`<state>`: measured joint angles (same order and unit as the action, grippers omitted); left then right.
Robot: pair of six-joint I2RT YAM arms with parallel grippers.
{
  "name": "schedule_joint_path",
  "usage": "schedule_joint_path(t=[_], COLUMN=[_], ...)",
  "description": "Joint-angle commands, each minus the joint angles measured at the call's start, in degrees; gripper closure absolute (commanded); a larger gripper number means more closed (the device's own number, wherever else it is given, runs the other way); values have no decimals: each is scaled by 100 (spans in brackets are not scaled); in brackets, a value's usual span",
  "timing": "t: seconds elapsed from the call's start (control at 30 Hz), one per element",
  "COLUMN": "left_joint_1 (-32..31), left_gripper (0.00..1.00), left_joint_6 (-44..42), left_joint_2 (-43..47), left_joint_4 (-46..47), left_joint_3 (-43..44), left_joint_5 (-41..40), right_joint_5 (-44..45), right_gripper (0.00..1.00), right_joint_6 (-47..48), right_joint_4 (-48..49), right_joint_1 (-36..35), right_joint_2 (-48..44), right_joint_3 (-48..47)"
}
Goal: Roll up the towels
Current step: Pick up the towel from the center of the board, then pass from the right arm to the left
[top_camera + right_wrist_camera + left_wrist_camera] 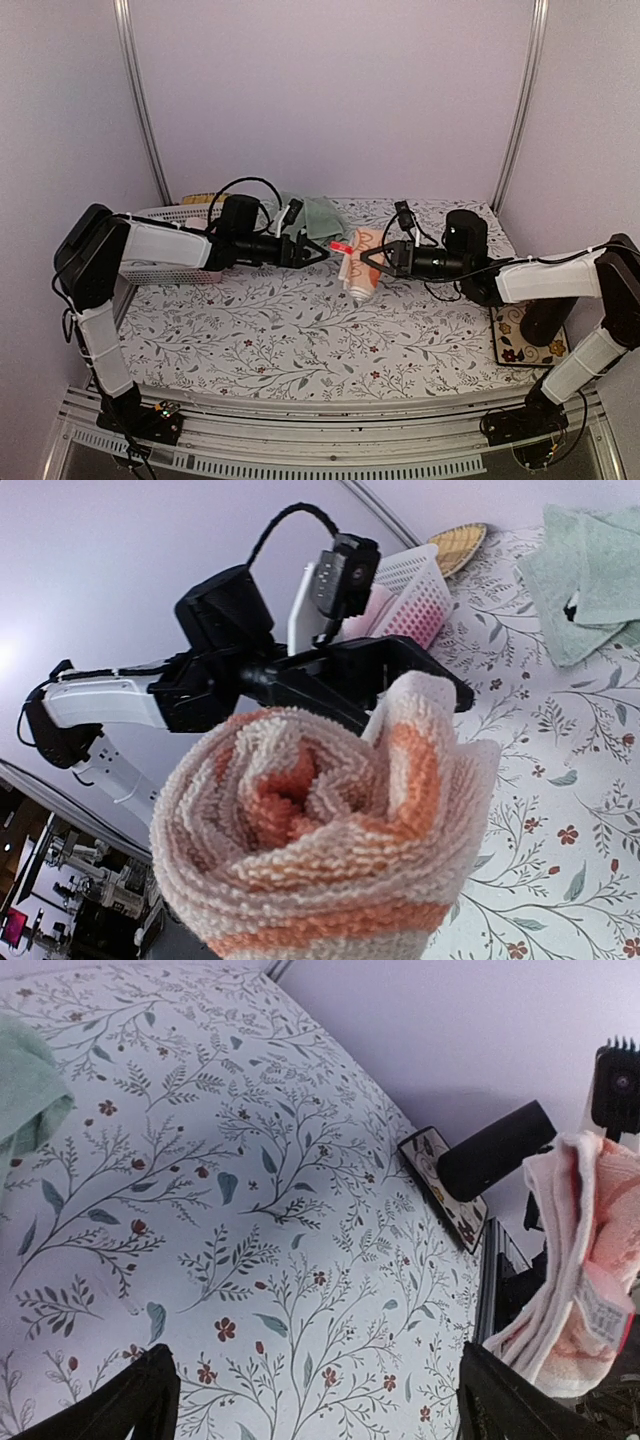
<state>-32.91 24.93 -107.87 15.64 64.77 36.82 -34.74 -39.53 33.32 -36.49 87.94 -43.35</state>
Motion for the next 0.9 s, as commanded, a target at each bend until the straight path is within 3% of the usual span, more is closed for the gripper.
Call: schedule_joint_path(t=[0.0, 0.37, 0.57, 0.73, 0.87], left_joint_1=[-64, -260, -480, -558, -578], left_gripper=[3, 3, 3, 3, 8], left_joint_6=[387, 1972, 2217, 2915, 3293], left_joint_2=[-219, -616, -832, -1039, -1179], left_joint_4=[1400, 3918, 4358, 5381, 5845], left_joint_3=[8, -195, -138, -167, -151], left_joint_5=[1217, 2499, 2645, 2802, 2900], right_joint_5=[-680, -847, -1008, -943, -820], right_gripper=[98, 98, 98, 98, 98], right_joint_6=[305, 369, 376, 367, 375], right_joint_4=[157, 148, 217, 191, 125], right_joint_1=[-60, -77, -63, -64, -26], right_joint_2=[-439, -462, -303, -113, 38], right_joint_3=[-14, 11, -48, -117, -166])
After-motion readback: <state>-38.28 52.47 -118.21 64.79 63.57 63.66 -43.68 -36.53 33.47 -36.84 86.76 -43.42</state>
